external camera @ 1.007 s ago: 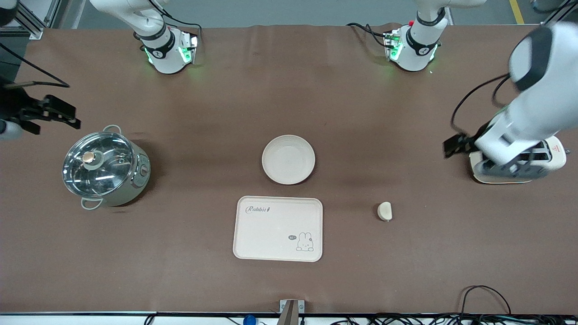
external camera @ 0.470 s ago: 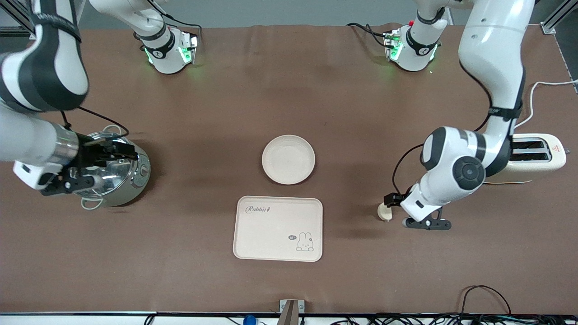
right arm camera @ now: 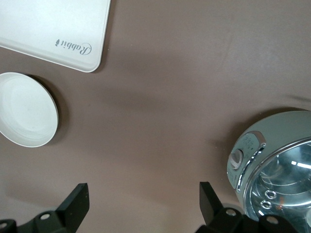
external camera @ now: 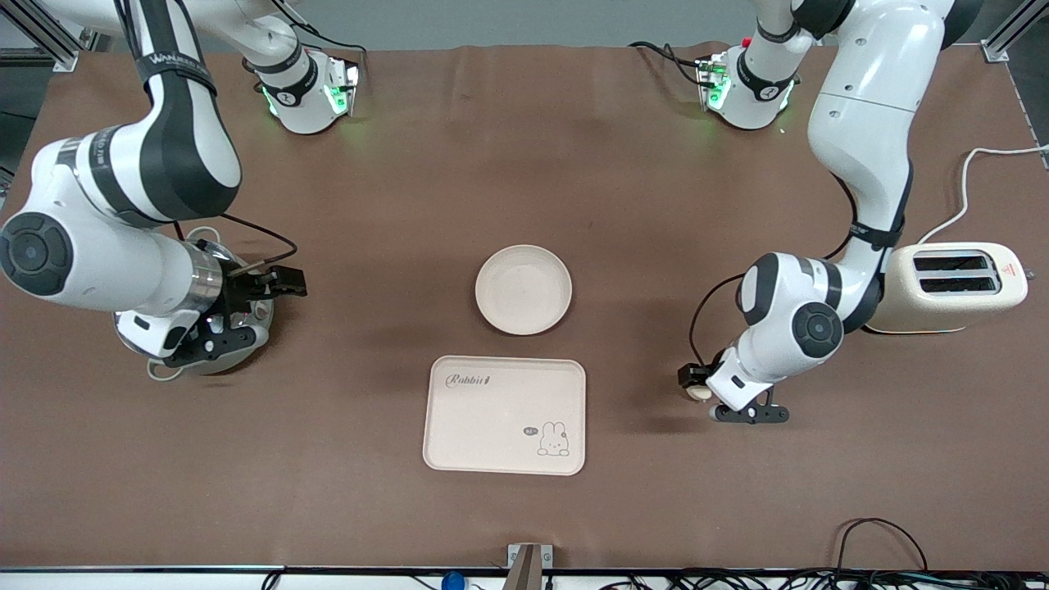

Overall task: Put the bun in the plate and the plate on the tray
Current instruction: 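Grasp the white bun with the left gripper while the right gripper moves out, then carry the bun into the white plate with the left gripper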

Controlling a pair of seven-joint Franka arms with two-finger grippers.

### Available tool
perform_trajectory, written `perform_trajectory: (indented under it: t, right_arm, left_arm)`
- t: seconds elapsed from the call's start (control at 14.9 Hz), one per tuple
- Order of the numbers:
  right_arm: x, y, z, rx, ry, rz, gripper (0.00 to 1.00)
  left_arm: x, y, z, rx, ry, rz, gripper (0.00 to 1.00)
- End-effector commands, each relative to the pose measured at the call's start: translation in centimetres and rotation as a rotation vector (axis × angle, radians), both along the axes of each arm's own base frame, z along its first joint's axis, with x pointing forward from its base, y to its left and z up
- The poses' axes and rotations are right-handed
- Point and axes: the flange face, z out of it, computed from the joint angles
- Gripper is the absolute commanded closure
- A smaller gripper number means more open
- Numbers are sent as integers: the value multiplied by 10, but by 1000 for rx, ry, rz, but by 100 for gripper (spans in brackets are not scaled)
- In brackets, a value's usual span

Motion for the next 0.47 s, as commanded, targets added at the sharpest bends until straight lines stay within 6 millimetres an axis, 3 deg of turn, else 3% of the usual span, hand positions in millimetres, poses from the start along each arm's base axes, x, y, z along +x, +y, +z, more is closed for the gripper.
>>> perform_trajectory:
  t: [0.0, 0.4]
  right_arm:
    - [1, 14, -6, 12, -5, 24, 0]
    - [3, 36, -25, 89, 22, 37, 0]
  left_arm:
    - [-5, -8, -2, -25, -5, 22, 50]
    - [-9, -9, -9, -23, -18, 21, 89]
